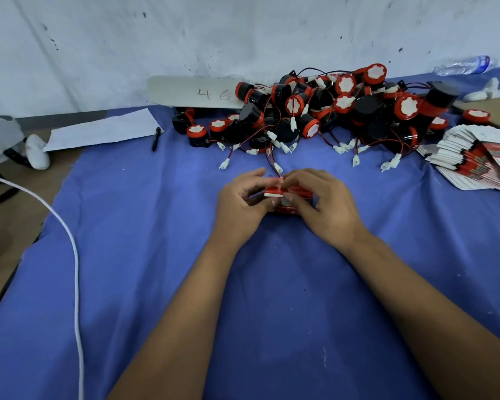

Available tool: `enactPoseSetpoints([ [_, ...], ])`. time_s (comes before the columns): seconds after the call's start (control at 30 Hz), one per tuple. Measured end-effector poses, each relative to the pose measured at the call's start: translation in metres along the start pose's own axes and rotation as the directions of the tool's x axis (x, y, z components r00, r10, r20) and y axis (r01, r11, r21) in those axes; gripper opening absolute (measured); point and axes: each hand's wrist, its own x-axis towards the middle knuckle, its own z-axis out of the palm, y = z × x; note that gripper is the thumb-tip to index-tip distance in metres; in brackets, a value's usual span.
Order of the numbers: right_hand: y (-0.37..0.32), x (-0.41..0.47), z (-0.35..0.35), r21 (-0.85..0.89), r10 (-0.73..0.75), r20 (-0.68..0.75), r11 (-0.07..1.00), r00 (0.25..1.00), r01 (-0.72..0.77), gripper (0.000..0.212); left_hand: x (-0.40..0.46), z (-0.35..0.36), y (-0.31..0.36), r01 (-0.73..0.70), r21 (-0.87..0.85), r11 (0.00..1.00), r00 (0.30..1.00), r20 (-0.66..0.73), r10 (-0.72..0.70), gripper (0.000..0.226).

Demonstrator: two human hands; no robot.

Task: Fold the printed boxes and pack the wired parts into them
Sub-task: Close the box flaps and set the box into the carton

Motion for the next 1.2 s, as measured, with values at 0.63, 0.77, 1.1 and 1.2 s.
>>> enactPoseSetpoints([
  [0.63,-0.03,0.004,0.0,0.41,0.355,-0.226,0.879,0.907,-0.242,0.024,-0.009,0.031,0.017,-0.256,0.453,0.854,0.964,0.049,0.263,0.078],
  [0.77,-0.03,0.002,0.0,0.457,0.324,-0.257,0.871,0.911,-0.18,0.02,-0.009,0.032,0.017,-0.279,0.454,0.846,0.957,0.062,0.283,0.077],
  [1.1,0.003,0.003,-0.018,0.792,0.309,0.15,0.531,0.939,-0.302,0.024,-0.007,0.026,0.021,-0.411,0.393,0.823,0.91,0.235,0.342,0.073],
  [1.2,-0.001,0.003,-0.015,0.867,0.292,0.18,0.405,0.939,-0.292,0.015,-0.007,0.025,0.015,-0.374,0.361,0.854,0.923,0.235,0.304,0.079],
])
